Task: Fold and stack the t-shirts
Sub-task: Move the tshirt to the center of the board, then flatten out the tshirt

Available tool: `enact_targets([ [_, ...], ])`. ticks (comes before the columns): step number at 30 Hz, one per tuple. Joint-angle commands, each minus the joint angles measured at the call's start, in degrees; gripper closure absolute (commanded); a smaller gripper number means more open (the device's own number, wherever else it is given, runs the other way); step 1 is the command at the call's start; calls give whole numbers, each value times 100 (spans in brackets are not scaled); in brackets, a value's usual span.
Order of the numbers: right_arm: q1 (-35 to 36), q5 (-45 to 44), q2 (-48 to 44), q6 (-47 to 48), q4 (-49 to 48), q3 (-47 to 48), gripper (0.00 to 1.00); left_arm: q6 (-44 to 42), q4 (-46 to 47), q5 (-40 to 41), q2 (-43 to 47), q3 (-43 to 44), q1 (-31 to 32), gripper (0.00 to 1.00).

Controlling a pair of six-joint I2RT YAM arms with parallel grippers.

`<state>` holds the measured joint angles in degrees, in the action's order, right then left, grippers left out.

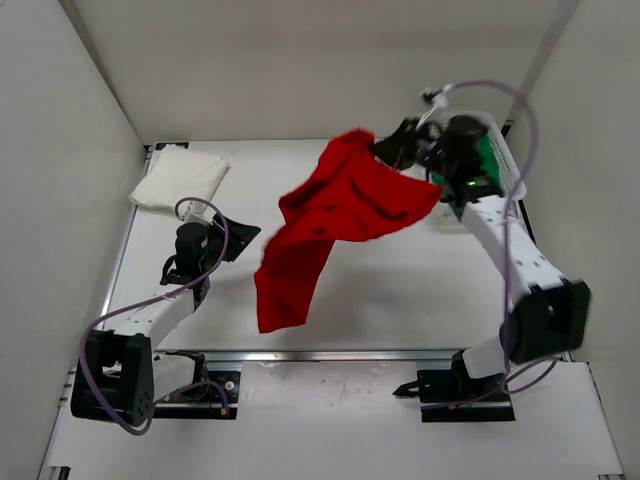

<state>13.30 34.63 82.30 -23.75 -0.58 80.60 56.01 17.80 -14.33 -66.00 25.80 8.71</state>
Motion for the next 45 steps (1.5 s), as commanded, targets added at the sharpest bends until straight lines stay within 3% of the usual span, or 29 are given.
enact_targets([
  [1,-151,-80,680,-656,-961,-1107,85,-81,-57,16,-18,-40,60,48],
  [3,-179,87,1102,-693,-883,-1152,69,-169,-31,0,-193,-58,131,47],
  [8,-39,-1580,560,-245,-48,-1432,48,-818,-557,658,-265,109,578,44],
  [13,339,-2477,-240,-236,40,-2800,48,-1354,-866,1423,-711,583,1439,40],
  [21,455,-3112,-1260,-402,409,-4658,68,-1927,-1490,1695,-1566,1182,1854,36],
  [24,532,-3041,-1523,-481,419,-5150,64,-2076,-1482,2144,-1556,1164,1959,32],
  [30,429,-3025,-1288,-552,226,-5502,50,-2304,-1735,1943,-2584,2173,2029,27],
  [34,305,-2840,-797,-657,-170,-5441,51,-2270,-1912,1574,-3330,2631,1933,51],
  [35,226,-2665,-586,-649,-284,-5310,53,-2261,-1877,1521,-3419,2606,1881,53],
  [38,-11,-2392,73,-736,-539,-4898,77,-2217,-1666,1363,-3630,2622,1819,68],
  [40,-143,-2277,496,-771,-592,-4510,93,-2051,-1640,1406,-3675,2641,1714,88],
  [43,-214,-2355,971,-789,-409,-3614,100,-1839,-1421,1424,-3403,2509,1441,100],
  [45,-240,-2583,1374,-641,-242,-2756,100,-1751,-1332,1424,-3105,2369,1231,100],
])
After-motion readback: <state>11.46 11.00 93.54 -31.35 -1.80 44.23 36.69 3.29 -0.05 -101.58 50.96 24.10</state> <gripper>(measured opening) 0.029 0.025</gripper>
